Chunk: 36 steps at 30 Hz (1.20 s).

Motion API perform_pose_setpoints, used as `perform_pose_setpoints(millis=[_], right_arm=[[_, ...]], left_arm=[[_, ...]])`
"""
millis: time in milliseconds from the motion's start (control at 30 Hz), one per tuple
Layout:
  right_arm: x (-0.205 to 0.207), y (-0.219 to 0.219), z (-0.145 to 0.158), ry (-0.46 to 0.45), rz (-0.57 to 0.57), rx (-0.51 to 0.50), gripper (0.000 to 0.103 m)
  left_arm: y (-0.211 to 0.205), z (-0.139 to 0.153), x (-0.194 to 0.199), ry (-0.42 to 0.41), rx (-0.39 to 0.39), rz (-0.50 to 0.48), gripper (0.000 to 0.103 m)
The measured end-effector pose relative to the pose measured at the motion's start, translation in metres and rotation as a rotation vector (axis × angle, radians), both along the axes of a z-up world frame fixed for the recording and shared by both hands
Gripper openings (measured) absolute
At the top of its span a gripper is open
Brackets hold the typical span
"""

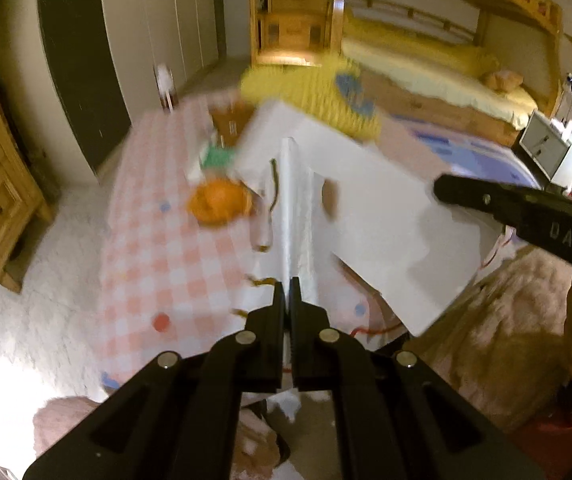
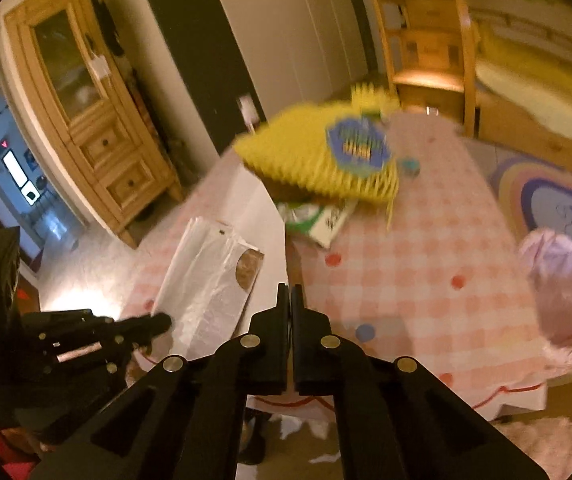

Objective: Collect trash
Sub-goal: 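Carry the bag and paper over the pink trash bin and open both tools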

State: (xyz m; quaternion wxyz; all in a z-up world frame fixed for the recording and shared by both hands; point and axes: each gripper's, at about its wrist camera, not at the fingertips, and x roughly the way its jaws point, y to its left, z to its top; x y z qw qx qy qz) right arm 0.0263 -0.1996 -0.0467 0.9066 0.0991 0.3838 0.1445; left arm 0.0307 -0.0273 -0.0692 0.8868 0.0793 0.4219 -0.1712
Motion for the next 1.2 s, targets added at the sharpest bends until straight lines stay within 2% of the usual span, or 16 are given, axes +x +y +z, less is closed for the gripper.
perform_pose_setpoints(millis=[167, 300, 400, 533, 800, 967, 1200], right_arm=[[-0.022, -0.012, 0.034, -0.090, -0.005, 0.000, 0.001], [-0.037, -0.032, 0.054, -0.162, -0.063, 0.006, 0.001], [-0.044, -0.050, 0.063, -0.194, -0.123, -0.011, 0.001], [-0.051, -0.084, 0.065, -0.207, -0.228, -0.051, 0.001], [-0.061, -0.165, 0.049, -0.180, -0.488, -0.142, 0.001], [-0.065, -0.206, 0.031, -0.146, -0.622, -0.215, 0.001], [-0.055, -0.260, 0.003, -0.073, -0.750, -0.255, 0.001]], left_arm=[[0.001, 0.044, -0.020, -0.111, -0.037, 0.007, 0.000], [-0.007, 0.065, -0.023, -0.175, -0.058, -0.021, 0.000], [-0.027, 0.069, -0.018, -0.193, -0.046, -0.063, 0.000], [-0.067, 0.065, -0.008, -0.189, -0.036, -0.150, 0.000], [-0.175, 0.047, 0.010, -0.173, -0.030, -0.376, 0.000], [-0.235, 0.026, 0.028, -0.132, -0.014, -0.470, 0.000], [-0.307, -0.002, 0.055, -0.107, 0.028, -0.557, 0.000]])
